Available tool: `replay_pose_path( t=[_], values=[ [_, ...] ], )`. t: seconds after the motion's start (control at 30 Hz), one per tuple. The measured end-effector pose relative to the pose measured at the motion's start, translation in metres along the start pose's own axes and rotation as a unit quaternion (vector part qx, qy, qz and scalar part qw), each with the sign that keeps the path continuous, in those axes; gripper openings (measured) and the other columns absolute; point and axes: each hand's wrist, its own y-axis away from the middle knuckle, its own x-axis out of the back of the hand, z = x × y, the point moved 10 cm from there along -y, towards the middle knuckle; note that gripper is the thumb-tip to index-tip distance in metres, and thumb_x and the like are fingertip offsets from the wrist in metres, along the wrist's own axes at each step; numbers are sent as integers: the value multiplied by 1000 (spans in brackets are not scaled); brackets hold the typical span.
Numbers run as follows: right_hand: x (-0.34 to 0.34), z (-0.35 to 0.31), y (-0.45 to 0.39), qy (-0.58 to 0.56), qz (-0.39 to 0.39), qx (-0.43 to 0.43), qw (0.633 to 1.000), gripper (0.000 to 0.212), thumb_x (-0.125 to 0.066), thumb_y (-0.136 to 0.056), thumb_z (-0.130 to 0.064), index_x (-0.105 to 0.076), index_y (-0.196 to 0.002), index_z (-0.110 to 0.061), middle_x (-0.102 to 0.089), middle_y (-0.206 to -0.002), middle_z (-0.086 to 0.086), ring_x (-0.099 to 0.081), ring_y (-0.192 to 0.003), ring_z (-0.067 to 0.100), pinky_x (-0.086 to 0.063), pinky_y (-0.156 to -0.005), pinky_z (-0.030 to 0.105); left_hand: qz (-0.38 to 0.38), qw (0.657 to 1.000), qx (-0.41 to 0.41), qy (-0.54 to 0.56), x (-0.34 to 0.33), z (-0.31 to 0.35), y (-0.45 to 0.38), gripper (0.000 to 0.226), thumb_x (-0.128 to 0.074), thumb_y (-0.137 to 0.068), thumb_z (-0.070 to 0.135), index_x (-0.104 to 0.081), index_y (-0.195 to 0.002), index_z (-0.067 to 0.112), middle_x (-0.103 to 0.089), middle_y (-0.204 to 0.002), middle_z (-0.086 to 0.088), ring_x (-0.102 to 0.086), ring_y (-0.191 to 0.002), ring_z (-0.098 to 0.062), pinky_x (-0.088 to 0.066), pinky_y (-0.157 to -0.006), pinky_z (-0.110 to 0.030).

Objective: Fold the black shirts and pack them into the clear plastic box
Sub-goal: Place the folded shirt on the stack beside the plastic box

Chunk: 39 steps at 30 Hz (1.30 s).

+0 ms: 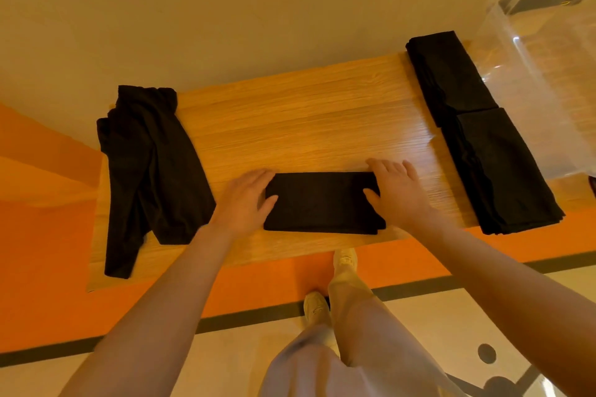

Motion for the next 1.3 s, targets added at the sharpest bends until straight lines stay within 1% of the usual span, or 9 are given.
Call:
replay_pose_path(
  t=[0.13, 0.23, 0.33, 0.5, 0.63, 0.73, 0.83, 1.07, 1.3],
  values=[
    [1, 4, -3, 51, -8, -47, 998, 43, -56, -92, -36, -48, -131, -20, -50, -129, 3, -38, -125, 24, -16, -104, 46, -71, 997, 38, -3, 0, -1, -22, 60, -61, -89, 42, -39, -144, 30, -41, -146, 5, -32, -136, -16, -17, -106, -36],
    [-6, 11, 6, 15, -33, -81, 996, 31, -59, -89, -37, -58, -116, -21, -50, -113, 1, -37, -114, 23, -23, -93, 42, -102, 992, 76, 5, -2, 3, -25, 48, -67, -85, 37, -54, -130, 29, -50, -125, 4, -40, -124, -19, -20, -94, -37],
    [-8, 14, 20, -36, -20, -83, 996, 23, -62, -86, -36, -60, -106, -24, -46, -110, -2, -37, -112, 22, -22, -93, 42, -75, 988, 118, 69, 0, 3, -18, 31, -71, -82, 30, -62, -112, 26, -47, -105, 4, -44, -105, -16, -22, -84, -33],
    [-14, 16, 45, -113, 36, -58, 991, 15, -64, -84, -26, -59, -97, -21, -51, -97, -8, -49, -100, 17, -19, -90, 34, -16, 967, 161, 196, -12, -5, 1, 22, -72, -82, 26, -53, -93, 27, -53, -104, 4, -52, -105, -19, -39, -99, -45],
    [-17, 21, 66, -326, 55, -96, 939, 12, -62, -88, -17, -54, -96, -18, -59, -89, -1, -58, -83, 19, -50, -72, 34, 29, 929, 177, 324, -12, 1, 9, 18, -69, -86, 21, -53, -89, 29, -62, -105, -1, -58, -99, -18, -50, -89, -43],
    [-9, 21, 84, -407, 109, -105, 901, 10, -57, -92, -10, -48, -95, -12, -56, -85, 4, -54, -71, 14, -44, -55, 19, 56, 890, 176, 417, -6, 12, 9, 18, -66, -89, 15, -51, -88, 26, -63, -98, -1, -61, -93, -18, -49, -71, -27],
    [-5, 31, 99, -462, 166, -129, 862, 12, -54, -94, -8, -43, -94, -9, -49, -76, 12, -45, -58, 12, -38, -45, 20, 68, 882, 150, 442, 7, 32, 0, 21, -66, -89, 14, -49, -89, 26, -66, -95, -6, -66, -87, -21, -56, -67, -35],
    [24, 75, 134, -479, 299, -200, 801, 13, -59, -94, -13, -47, -93, -18, -53, -78, 22, -54, -69, 41, -45, -53, 51, 54, 893, 59, 442, 35, 107, -48, 36, -67, -89, 17, -48, -120, 24, -70, -95, 0, -67, -88, -13, -55, -68, -29],
    [44, 134, 159, -505, 377, -280, 724, 15, -60, -94, -15, -50, -105, -15, -60, -89, -1, -63, -85, 12, -55, -70, 39, 1, 920, -19, 391, 46, 204, -122, 43, -68, -89, 19, -49, -127, 25, -63, -107, 3, -61, -92, -10, -45, -63, -17]
  ],
)
